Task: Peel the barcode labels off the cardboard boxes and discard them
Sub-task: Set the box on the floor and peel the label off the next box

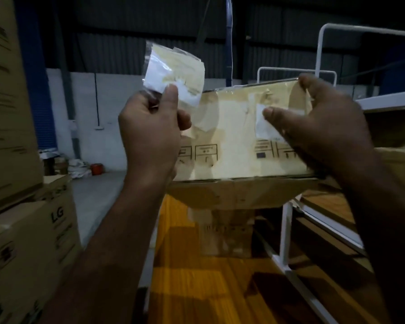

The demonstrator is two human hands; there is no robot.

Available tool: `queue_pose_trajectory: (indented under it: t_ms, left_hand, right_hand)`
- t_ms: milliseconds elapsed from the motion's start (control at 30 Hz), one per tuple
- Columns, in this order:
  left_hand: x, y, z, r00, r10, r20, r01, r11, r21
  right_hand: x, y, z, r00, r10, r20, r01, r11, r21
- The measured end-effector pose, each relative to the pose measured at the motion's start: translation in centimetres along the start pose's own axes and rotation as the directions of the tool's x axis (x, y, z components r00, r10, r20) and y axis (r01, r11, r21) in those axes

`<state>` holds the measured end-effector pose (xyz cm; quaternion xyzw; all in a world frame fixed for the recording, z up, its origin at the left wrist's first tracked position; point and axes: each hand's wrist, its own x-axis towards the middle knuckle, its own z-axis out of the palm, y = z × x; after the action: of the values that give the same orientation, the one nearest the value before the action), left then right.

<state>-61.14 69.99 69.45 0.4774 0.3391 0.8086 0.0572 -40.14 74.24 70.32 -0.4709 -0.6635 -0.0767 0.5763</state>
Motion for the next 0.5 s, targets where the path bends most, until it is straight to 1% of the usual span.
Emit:
queue_pose_trajectory:
  t_ms: [100,267,400,467,500]
  left_hand:
    - [1.9,-0.3,1.2,0.992,0.12,-0.032,-0.121,0.993,-0.013]
    - [4.7,-2.0,4.0,0.951,0.29,-0.107,-0.295,0.955,-0.038]
    - [7.2,-4.9,6.8,0.935,0.323,-0.145,-0.333,0.942,-0.048]
    - [8.7,-7.4,8.3,0.942,0.298,-0.151,-0.309,0.95,-0.049]
    - [9.3,-8.8,9.1,0.952,0.268,-0.147,-0.275,0.961,-0.036]
  right_hand:
    - [2.2,0.2,0.7,0.993,-0.096,-0.07,0.095,0.995,-0.024]
    - [5.8,2.3,2.7,0.964,-0.206,-0.17,0.218,0.974,0.055]
    - [9.1,5.0,5.8,0.941,-0.26,-0.218,0.288,0.952,0.107]
    - [11.3,7.1,8.0,0.941,-0.269,-0.205,0.3,0.943,0.144]
    - [12.3,8.2,9.3,0.947,-0.268,-0.175,0.296,0.941,0.166]
